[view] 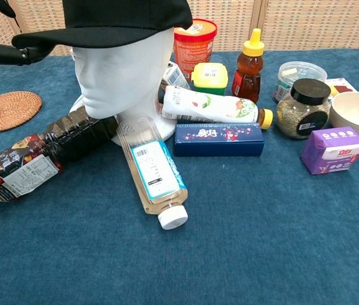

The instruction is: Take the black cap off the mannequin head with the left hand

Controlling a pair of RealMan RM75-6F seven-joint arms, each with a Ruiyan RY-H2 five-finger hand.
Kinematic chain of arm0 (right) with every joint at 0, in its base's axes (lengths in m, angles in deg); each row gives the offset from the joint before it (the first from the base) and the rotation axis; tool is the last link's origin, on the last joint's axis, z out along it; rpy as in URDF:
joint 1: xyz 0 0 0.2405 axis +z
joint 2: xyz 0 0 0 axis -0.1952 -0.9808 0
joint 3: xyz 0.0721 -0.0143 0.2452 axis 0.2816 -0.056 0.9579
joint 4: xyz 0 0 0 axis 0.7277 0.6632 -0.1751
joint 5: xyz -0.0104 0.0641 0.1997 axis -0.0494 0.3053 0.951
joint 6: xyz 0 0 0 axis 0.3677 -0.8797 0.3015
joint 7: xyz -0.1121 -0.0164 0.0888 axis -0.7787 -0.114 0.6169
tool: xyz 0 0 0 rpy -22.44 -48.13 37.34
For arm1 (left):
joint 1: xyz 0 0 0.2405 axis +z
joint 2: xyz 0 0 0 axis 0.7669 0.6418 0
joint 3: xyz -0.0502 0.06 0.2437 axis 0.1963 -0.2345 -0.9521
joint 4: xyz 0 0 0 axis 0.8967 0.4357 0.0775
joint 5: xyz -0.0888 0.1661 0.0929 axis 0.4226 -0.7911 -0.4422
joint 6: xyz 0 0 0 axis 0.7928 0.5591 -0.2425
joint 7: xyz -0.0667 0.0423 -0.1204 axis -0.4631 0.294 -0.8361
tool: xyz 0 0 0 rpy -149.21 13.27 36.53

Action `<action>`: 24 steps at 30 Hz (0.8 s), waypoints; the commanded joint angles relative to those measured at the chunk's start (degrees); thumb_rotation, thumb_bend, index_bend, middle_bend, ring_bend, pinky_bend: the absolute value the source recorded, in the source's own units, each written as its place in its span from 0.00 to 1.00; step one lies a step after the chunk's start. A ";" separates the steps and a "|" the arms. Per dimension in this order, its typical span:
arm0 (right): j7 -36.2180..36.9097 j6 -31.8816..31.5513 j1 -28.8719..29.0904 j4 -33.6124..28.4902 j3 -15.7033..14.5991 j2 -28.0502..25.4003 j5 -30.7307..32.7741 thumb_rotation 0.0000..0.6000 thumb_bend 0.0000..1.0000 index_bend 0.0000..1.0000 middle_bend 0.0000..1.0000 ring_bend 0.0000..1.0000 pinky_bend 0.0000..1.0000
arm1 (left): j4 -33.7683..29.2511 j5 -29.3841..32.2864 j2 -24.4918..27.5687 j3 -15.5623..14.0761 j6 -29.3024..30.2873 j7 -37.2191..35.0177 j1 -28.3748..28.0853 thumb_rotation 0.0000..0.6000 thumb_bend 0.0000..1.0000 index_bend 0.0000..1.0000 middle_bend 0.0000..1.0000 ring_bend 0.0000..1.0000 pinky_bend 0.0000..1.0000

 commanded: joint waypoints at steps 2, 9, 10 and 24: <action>0.28 -0.15 -0.04 -0.03 0.05 -0.16 0.00 1.00 0.00 0.01 0.00 0.00 0.01 | 1.98 -0.22 -0.96 0.43 1.46 -1.05 -0.66 1.00 0.28 0.54 0.47 0.33 0.50; 0.53 -0.07 -0.04 -0.04 -0.13 -0.23 -0.18 1.00 0.00 0.01 0.00 0.00 0.01 | 7.13 -1.58 -2.35 0.56 5.51 -4.30 -1.40 1.00 0.36 0.69 0.60 0.46 0.60; 0.55 -0.05 -0.04 -0.06 -0.16 -0.25 -0.20 1.00 0.00 0.01 0.00 0.00 0.01 | 7.65 -1.62 -2.52 0.61 5.77 -4.51 -1.53 1.00 0.37 0.70 0.61 0.47 0.61; 0.83 0.19 0.00 -0.27 -0.38 -0.46 -0.32 1.00 0.00 0.01 0.00 0.00 0.01 | 11.28 -1.40 -1.82 3.58 7.28 -3.15 -5.08 1.00 0.41 0.75 0.65 0.51 0.65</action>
